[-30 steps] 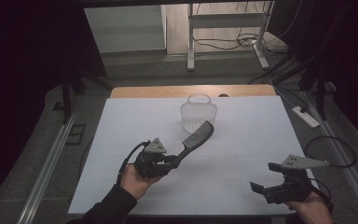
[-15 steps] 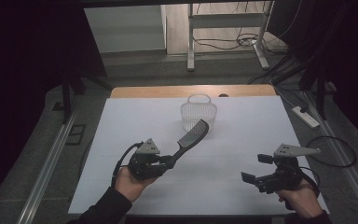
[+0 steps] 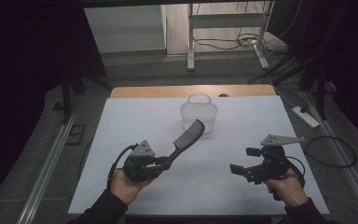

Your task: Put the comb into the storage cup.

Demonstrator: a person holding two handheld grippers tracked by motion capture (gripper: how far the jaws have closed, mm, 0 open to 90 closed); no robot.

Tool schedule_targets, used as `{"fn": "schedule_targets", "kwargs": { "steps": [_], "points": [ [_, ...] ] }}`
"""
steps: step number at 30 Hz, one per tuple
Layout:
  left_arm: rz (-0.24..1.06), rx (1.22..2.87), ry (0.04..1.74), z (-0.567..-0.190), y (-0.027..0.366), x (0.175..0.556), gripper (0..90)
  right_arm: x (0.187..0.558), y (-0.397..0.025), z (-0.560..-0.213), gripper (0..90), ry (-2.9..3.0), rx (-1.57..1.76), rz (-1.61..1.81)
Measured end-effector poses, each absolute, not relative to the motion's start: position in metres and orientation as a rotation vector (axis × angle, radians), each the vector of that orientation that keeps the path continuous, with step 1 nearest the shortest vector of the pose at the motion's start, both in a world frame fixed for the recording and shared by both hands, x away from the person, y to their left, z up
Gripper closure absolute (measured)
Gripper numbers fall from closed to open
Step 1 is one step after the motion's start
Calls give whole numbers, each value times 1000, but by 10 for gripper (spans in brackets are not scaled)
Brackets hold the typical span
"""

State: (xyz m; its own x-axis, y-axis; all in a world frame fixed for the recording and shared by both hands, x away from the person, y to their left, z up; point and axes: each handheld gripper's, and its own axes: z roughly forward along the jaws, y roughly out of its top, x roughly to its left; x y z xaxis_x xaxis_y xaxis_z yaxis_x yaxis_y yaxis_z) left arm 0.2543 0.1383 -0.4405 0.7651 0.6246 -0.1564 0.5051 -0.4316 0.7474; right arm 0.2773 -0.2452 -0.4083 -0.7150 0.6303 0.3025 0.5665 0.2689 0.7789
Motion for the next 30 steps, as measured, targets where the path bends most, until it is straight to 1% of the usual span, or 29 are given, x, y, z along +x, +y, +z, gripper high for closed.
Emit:
{"fn": "schedule_targets", "kwargs": {
  "steps": [20,30],
  "points": [
    [199,2121,822,-442,134,250,725,309,-213,-408,0,2514,1191,1535],
    [212,2137,807,-443,130,249,725,321,-198,-409,0,2547,1237,1522]
  ]
}}
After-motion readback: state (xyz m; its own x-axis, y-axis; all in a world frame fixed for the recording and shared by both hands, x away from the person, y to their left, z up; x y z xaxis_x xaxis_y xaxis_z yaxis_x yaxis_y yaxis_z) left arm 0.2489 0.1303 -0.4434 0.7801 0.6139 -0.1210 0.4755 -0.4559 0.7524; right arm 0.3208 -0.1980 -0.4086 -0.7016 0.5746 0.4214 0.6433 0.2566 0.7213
